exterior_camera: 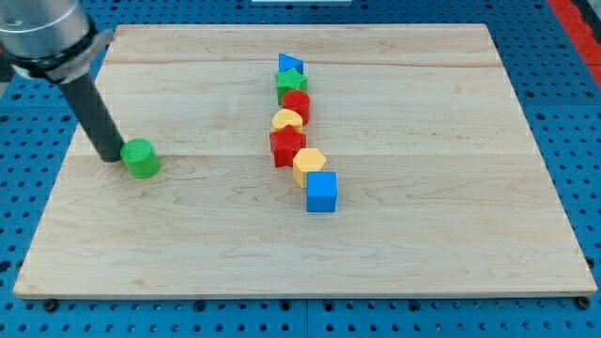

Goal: Move green circle towards bottom center

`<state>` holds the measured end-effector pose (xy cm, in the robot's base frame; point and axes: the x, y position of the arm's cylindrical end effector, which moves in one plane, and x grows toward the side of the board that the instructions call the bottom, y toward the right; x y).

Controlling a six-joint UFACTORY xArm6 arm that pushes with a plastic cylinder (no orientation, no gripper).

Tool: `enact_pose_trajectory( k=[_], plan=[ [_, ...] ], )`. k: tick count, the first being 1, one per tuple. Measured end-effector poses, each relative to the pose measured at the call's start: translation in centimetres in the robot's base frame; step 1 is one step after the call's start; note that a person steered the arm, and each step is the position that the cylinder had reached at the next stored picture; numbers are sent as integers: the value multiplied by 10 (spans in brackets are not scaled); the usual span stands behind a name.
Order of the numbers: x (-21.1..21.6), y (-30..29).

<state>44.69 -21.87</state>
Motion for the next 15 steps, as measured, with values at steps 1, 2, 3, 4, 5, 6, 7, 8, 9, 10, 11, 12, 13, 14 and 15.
enact_pose_trajectory(
  k=[1,2,3,4,5,6,7,8,9,10,11,12,13,14,15],
  plan=[
    [2,14],
    [17,27],
    [31,35],
    [29,28],
    [12,12],
    [-14,6],
    [-16,12],
    [-3,22],
    [8,36],
    [27,57],
    [48,77],
    [61,93],
    [59,92],
    [45,91],
    [35,91]
  ],
)
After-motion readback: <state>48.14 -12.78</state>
